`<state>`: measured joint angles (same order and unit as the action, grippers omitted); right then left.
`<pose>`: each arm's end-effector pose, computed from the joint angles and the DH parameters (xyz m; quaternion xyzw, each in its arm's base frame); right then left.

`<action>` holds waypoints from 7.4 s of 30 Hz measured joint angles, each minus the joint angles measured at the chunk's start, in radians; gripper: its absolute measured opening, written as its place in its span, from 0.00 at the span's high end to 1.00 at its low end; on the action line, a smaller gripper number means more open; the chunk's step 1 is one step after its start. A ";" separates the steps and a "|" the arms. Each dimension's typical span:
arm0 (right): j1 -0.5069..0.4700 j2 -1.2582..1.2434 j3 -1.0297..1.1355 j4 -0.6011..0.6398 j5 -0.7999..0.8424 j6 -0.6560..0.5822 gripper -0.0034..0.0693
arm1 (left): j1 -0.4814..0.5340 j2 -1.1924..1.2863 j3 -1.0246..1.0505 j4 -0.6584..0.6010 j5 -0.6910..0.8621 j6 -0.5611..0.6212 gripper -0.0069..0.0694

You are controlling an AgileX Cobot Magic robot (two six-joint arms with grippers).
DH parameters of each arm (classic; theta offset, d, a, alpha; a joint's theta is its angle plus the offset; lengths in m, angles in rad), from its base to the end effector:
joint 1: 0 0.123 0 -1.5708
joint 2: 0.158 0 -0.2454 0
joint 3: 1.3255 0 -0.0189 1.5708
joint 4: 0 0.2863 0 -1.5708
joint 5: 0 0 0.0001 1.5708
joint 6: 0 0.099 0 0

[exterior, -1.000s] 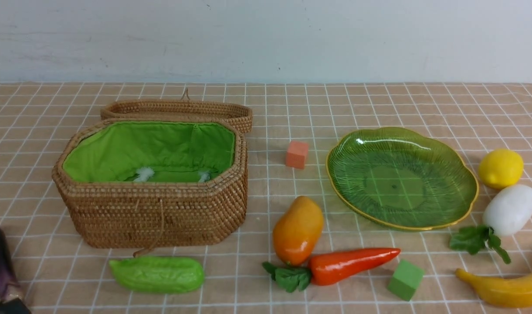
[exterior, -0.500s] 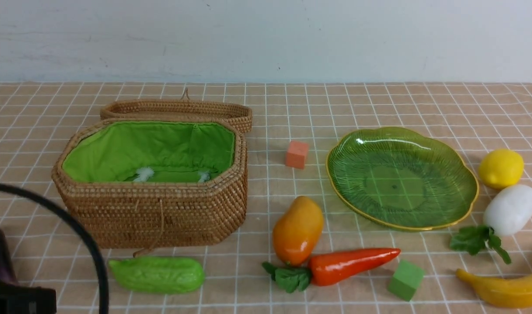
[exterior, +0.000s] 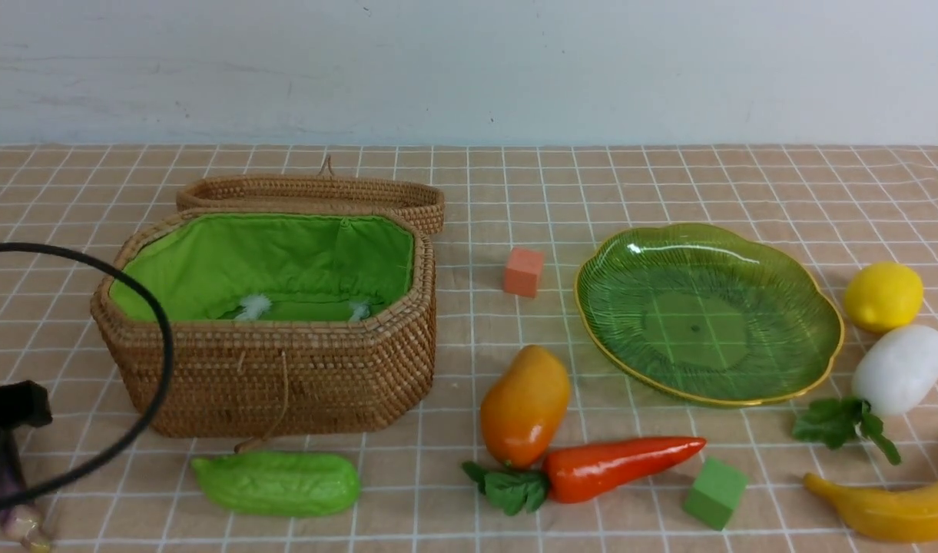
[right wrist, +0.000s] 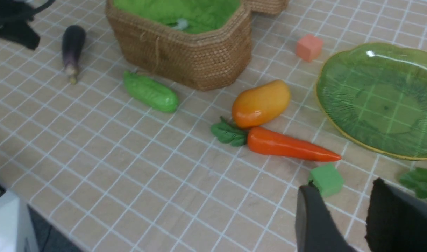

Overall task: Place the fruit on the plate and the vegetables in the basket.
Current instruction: Use the left arm to grab an eggplant and put it into the left basket, then take a chayote with your left arm and place it on the basket on the left, then grab the mango with your left arm and place it on the right plate

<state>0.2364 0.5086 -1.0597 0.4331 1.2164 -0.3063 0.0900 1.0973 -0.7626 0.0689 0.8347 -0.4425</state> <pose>0.0915 0.0621 0.4132 -0.2595 0.8192 0.1963 0.4723 0.2510 0.0277 0.2172 -0.2395 0.9398 -0.0125 0.2434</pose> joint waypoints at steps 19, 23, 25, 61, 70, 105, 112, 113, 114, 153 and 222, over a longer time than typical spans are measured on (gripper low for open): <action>0.126 0.000 -0.001 -0.090 -0.062 -0.003 0.63 | 0.234 0.436 -0.004 -0.051 -0.426 0.000 0.34; 0.126 0.000 -0.001 -0.071 -0.097 -0.003 0.63 | 0.234 0.491 -0.004 -0.059 -0.496 0.000 0.18; 0.126 0.000 -0.001 -0.063 -0.102 -0.003 0.63 | 0.234 0.518 -0.005 -0.047 -0.511 0.001 0.16; 0.126 0.001 -0.001 -0.083 -0.165 -0.003 0.63 | -0.302 0.400 -0.480 0.027 -0.298 1.121 0.45; 0.126 0.001 -0.001 -0.052 -0.145 -0.003 0.63 | -0.362 0.522 -0.514 0.227 -0.380 1.096 0.26; 0.126 0.001 -0.001 -0.056 -0.135 -0.006 0.63 | -0.773 0.377 -0.142 0.224 -0.103 0.825 0.22; 0.126 0.001 -0.001 -0.056 -0.129 -0.006 0.63 | -0.773 0.481 -0.141 0.357 -0.141 0.801 0.06; 0.126 0.001 -0.001 -0.056 -0.127 -0.006 0.63 | -0.773 0.497 -0.141 0.391 -0.148 0.780 0.07; 0.126 0.001 -0.001 -0.056 -0.127 -0.006 0.63 | -0.773 0.497 -0.141 0.391 -0.149 0.780 0.07; 0.127 0.001 -0.001 -0.041 -0.206 -0.006 0.64 | -0.774 0.487 -0.378 0.331 0.136 0.614 0.32; 0.131 -0.030 -0.001 -0.044 0.012 0.020 0.63 | -0.834 1.199 -1.198 0.182 0.160 0.268 0.12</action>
<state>0.3674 0.4788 -1.0603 0.3892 1.2286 -0.2864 -0.7443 2.2961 -1.9608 0.2508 0.9944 -0.1745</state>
